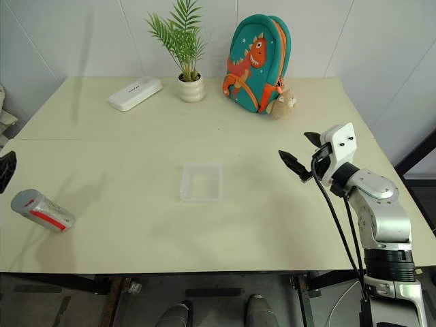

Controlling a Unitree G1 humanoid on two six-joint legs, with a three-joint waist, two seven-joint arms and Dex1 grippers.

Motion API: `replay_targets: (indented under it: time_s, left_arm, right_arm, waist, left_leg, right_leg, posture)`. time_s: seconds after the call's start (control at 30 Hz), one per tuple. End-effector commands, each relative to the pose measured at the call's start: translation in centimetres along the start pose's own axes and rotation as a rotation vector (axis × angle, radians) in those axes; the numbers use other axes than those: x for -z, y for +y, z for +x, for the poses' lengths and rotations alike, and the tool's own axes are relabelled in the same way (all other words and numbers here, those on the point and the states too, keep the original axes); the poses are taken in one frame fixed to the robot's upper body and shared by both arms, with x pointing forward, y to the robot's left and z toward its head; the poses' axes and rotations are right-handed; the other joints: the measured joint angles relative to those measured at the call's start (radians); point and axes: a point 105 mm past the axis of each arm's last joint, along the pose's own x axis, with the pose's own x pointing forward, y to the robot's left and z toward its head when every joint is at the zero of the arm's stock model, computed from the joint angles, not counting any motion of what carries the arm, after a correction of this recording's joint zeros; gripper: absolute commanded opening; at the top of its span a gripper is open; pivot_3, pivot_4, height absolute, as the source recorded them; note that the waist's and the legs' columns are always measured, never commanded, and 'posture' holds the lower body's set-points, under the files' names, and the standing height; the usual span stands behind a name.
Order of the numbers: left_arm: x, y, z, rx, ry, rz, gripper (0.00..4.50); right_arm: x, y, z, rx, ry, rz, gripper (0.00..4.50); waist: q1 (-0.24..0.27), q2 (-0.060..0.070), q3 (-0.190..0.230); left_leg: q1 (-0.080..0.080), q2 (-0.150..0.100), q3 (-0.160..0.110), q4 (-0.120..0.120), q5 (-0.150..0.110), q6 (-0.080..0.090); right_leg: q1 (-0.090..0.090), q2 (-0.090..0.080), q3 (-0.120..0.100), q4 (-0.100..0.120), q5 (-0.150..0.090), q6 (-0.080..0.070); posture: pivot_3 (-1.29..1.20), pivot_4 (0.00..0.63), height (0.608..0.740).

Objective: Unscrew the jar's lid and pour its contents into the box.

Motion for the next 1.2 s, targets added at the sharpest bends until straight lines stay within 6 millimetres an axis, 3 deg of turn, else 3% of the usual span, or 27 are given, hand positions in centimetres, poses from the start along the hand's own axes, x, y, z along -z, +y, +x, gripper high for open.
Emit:
replay_targets:
  time_s: [0.03, 0.23, 0.37, 0.47, 0.63, 0.7, 0.9, 1.03, 1.2]
  left_arm:
    - [-1.5, 0.1, 0.5, -0.004, -0.051, 0.05, 4.47]
    - [-1.9, 0.1, 0.9, -0.018, -0.075, 0.064, 4.47]
    - [-4.0, -1.1, 2.1, -0.033, -0.159, 0.122, 4.47]
    - [-5.7, -3.3, 2.8, -0.04, -0.232, 0.136, 4.47]
    - [-6.1, -5.6, 3.2, -0.097, -0.257, 0.151, 4.47]
    - [-5.3, -6.9, 3.1, -0.147, -0.226, 0.171, 4.47]
    - [-3.7, -6.5, 1.6, -0.327, -0.137, 0.235, 4.47]
    - [-0.8, -6.6, -0.6, -0.428, -0.013, 0.207, 4.47]
    - [1.2, -7.8, -2.2, -0.442, 0.056, 0.179, 4.47]
  right_arm:
    - [-1.9, -0.3, 0.1, 0.014, -0.072, -0.034, 4.5]
    - [-1.9, -0.2, 0.9, 0.026, -0.095, -0.032, 4.5]
    - [-2.2, 0.0, 1.8, 0.005, -0.122, -0.017, 4.5]
    - [-2.0, 0.2, 2.4, -0.016, -0.128, -0.012, 4.5]
    - [-1.8, 0.6, 3.2, -0.048, -0.134, 0.002, 4.5]
    - [-1.6, 0.6, 3.7, -0.055, -0.13, 0.004, 4.5]
    - [-1.2, 1.1, 4.2, -0.098, -0.112, 0.01, 4.5]
    - [-1.1, 1.5, 5.1, -0.123, -0.108, 0.011, 4.5]
    - [-0.7, 1.6, 5.2, -0.135, -0.099, 0.018, 4.5]
  waist:
    - [0.0, 0.0, 0.0]
    - [-0.001, 0.0, 0.0]
    - [0.001, 0.0, 0.0]
    - [0.001, 0.0, 0.0]
    - [0.001, 0.0, 0.0]
    - [-0.001, 0.0, 0.0]
    - [0.001, 0.0, 0.0]
    - [-0.002, 0.0, 0.0]
    - [0.002, 0.0, 0.0]
  left_leg:
    - [0.0, 0.0, 0.0, 0.0, 0.0, 0.0]
    - [0.0, 0.0, 0.0, 0.0, 0.0, 0.0]
    - [0.0, 0.0, 0.0, 0.001, 0.0, 0.0]
    - [0.0, 0.0, 0.0, 0.001, 0.0, 0.0]
    - [0.0, 0.0, 0.0, 0.0, 0.0, 0.0]
    - [0.0, 0.0, 0.0, 0.0, 0.0, 0.0]
    - [0.0, 0.0, 0.0, 0.002, 0.0, 0.0]
    - [0.0, 0.0, 0.001, 0.004, 0.0, 0.001]
    - [0.0, 0.0, 0.0, 0.006, 0.0, 0.001]
  right_leg:
    - [0.0, 0.0, 0.0, 0.0, 0.0, 0.0]
    - [0.0, 0.0, 0.0, 0.0, 0.005, 0.009]
    - [0.0, 0.0, 0.0, 0.0, 0.005, 0.009]
    - [0.0, 0.0, 0.0, 0.0, 0.006, 0.01]
    - [0.0, 0.0, 0.0, 0.001, 0.01, 0.017]
    - [0.0, 0.0, 0.0, 0.001, 0.01, 0.018]
    - [0.0, 0.002, 0.001, 0.003, 0.01, 0.018]
    - [0.001, 0.001, 0.002, 0.002, 0.01, 0.018]
    - [0.001, 0.002, 0.002, 0.003, 0.01, 0.018]
  posture:
    - [0.0, 0.15, 0.74]
    - [0.0, 0.15, 0.74]
    - [0.0, 0.15, 0.74]
    - [0.0, 0.15, 0.74]
    - [0.0, 0.15, 0.74]
    - [0.0, 0.15, 0.74]
    - [0.0, 0.15, 0.74]
    - [0.0, 0.15, 0.74]
    - [0.0, 0.15, 0.74]
